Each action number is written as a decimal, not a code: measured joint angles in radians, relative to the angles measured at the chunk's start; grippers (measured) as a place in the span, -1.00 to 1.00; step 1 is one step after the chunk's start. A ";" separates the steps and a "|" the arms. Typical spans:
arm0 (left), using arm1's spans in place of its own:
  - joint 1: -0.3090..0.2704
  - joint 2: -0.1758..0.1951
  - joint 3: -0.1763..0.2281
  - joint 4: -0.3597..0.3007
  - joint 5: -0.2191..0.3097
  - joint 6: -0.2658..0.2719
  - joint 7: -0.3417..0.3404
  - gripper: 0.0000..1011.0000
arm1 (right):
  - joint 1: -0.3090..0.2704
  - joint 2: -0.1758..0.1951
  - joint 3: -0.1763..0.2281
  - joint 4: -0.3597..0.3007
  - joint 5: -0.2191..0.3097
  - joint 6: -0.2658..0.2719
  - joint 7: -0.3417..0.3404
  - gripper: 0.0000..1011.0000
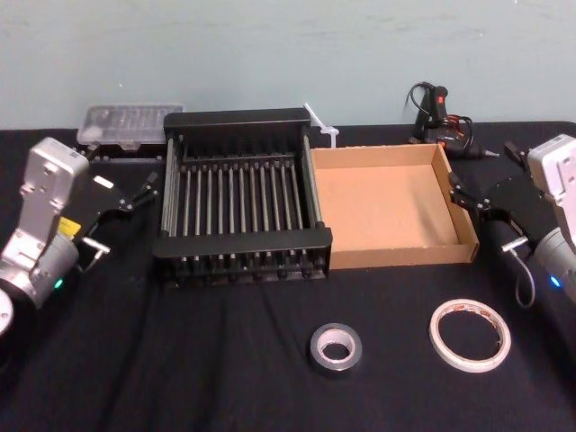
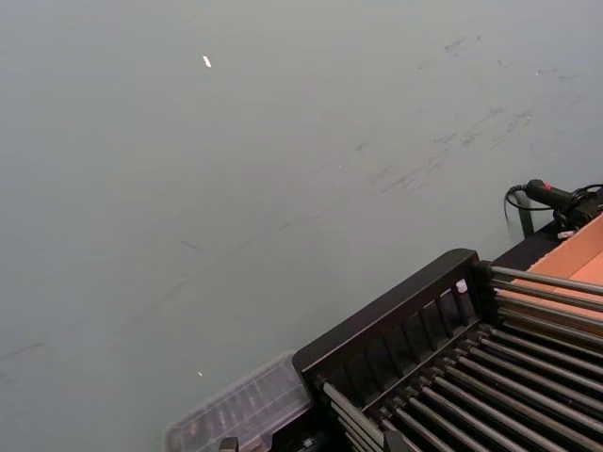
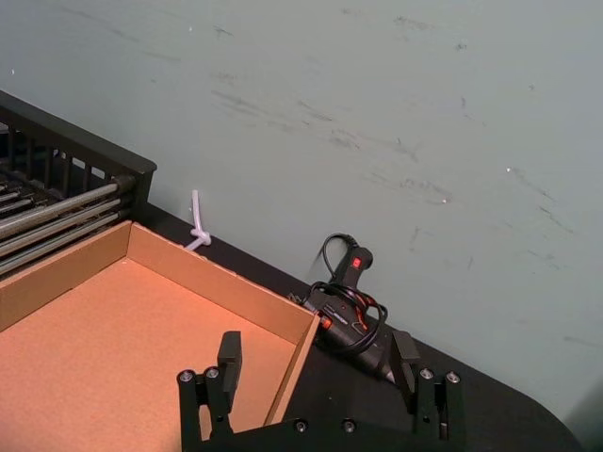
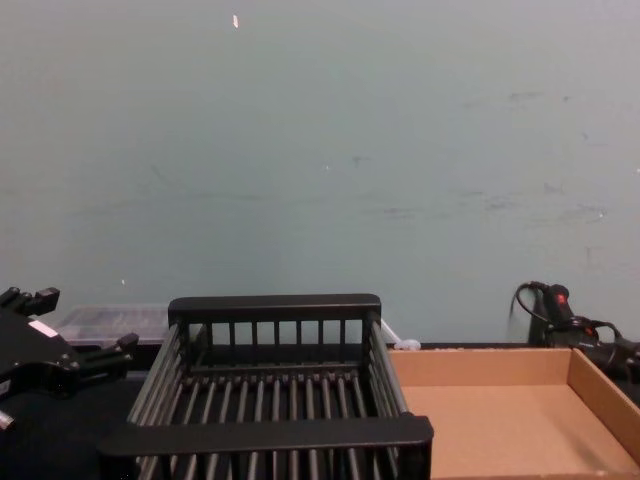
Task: Pick up the white tape and place it into the black box , Pick up the silver tape and place it into the brown box.
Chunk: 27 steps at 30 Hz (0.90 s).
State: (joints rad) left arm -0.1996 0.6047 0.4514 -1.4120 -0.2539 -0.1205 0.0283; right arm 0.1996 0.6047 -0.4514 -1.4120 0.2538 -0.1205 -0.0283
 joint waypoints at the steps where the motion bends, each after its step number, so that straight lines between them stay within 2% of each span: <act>1: 0.000 0.000 0.000 0.000 0.000 0.000 0.000 0.98 | 0.000 0.000 0.000 0.000 0.000 0.000 0.000 0.98; 13: 0.000 0.000 0.000 0.000 0.000 0.000 0.000 0.98 | 0.000 0.000 0.000 0.000 0.000 0.000 0.000 0.98; 20: 0.000 0.000 0.000 0.000 0.000 0.000 0.000 0.98 | -0.009 -0.001 0.020 -0.008 -0.001 0.004 0.022 0.98; 27: 0.000 0.000 0.000 0.000 0.000 0.000 0.000 0.98 | -0.057 0.020 0.062 -0.078 0.029 0.048 0.050 0.98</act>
State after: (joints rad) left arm -0.1995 0.6047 0.4514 -1.4120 -0.2539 -0.1205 0.0283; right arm 0.1427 0.6250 -0.3898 -1.4895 0.2825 -0.0721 0.0214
